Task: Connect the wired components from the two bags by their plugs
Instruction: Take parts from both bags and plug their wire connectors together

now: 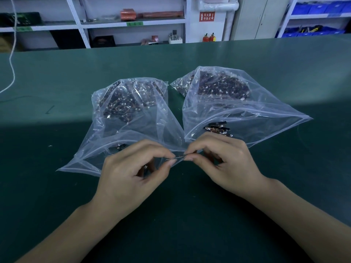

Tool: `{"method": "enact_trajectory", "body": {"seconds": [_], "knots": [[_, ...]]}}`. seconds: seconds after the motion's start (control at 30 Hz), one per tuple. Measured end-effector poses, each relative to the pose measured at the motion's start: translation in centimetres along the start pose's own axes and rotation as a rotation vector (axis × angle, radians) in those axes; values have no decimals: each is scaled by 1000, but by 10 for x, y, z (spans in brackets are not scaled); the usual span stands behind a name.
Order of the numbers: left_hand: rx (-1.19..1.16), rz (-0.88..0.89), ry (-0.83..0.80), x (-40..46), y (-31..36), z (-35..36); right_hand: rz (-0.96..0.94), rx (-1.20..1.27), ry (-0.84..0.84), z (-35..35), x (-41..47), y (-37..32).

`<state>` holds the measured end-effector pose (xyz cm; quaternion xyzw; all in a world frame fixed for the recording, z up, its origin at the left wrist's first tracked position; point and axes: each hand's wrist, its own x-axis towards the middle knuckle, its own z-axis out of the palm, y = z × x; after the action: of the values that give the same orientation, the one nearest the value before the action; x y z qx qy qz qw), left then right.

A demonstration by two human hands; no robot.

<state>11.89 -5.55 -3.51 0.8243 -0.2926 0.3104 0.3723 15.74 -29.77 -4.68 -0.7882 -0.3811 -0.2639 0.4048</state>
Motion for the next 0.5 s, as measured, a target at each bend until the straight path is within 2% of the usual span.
{"method": "enact_trajectory", "body": {"seconds": [0.5], "knots": [[23,3,-9,-2,-2,1,31,-1,-13,0,1,-2]]}}
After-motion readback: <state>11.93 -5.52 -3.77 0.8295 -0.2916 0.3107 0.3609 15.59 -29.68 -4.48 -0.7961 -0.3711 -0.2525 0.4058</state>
